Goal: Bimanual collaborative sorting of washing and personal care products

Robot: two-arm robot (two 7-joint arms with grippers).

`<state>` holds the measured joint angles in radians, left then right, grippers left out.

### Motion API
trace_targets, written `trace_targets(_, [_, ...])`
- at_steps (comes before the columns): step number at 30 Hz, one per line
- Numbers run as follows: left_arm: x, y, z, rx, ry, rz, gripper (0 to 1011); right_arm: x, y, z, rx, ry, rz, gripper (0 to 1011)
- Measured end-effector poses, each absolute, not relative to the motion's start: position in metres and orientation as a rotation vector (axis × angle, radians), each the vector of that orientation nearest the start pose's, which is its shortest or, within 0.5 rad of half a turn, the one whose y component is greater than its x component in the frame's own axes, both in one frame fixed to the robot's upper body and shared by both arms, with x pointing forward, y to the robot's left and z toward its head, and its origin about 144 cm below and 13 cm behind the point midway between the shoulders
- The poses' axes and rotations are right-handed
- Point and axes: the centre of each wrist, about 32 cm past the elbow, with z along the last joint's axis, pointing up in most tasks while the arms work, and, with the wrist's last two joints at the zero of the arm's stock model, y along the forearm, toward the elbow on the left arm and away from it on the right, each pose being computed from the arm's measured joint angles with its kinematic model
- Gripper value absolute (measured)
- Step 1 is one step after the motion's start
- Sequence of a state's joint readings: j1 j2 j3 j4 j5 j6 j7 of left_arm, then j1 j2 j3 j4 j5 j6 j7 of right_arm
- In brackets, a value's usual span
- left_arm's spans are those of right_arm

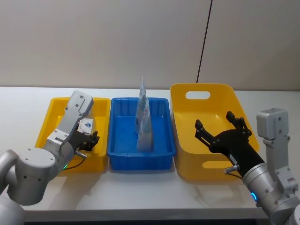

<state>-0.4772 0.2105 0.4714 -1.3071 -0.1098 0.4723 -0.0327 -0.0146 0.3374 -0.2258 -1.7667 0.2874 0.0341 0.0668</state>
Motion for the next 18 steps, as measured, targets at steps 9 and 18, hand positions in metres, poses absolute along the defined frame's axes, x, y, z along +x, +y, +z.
trace_targets(9, [0.5657,0.1685,1.2077,0.495,0.001,1.209,458,0.4433,-0.2371,1.1887,0.026,-0.075,-1.230,1000])
trace_targets(18, [0.5658,0.1686,1.2076,0.496,0.002,1.210,392,0.4433,-0.2371,1.1887,0.026,-0.075,-1.229,1000])
